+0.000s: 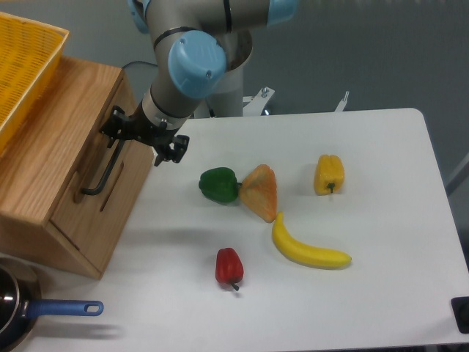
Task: Slide open the top drawer
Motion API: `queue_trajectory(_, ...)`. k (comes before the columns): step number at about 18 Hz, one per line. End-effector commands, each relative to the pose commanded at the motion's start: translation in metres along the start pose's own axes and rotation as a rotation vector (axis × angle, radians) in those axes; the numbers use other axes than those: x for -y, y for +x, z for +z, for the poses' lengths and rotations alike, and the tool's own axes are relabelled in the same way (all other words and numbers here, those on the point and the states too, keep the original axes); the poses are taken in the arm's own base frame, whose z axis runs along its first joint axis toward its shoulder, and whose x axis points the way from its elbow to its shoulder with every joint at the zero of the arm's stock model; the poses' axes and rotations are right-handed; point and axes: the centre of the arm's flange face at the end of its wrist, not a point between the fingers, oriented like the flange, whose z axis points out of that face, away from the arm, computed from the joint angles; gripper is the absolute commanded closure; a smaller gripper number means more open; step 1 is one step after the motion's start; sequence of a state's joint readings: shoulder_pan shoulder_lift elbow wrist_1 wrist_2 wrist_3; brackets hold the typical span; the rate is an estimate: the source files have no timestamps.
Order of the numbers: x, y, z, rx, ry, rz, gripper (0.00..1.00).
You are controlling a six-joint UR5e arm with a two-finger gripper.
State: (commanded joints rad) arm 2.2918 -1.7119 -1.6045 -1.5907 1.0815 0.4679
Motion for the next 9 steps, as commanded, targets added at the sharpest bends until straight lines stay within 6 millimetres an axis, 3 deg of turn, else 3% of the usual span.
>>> queue_trajectory(9, 0.0029, -0.0058, 0.0064, -0.002, -0.014, -0.01, 0.0)
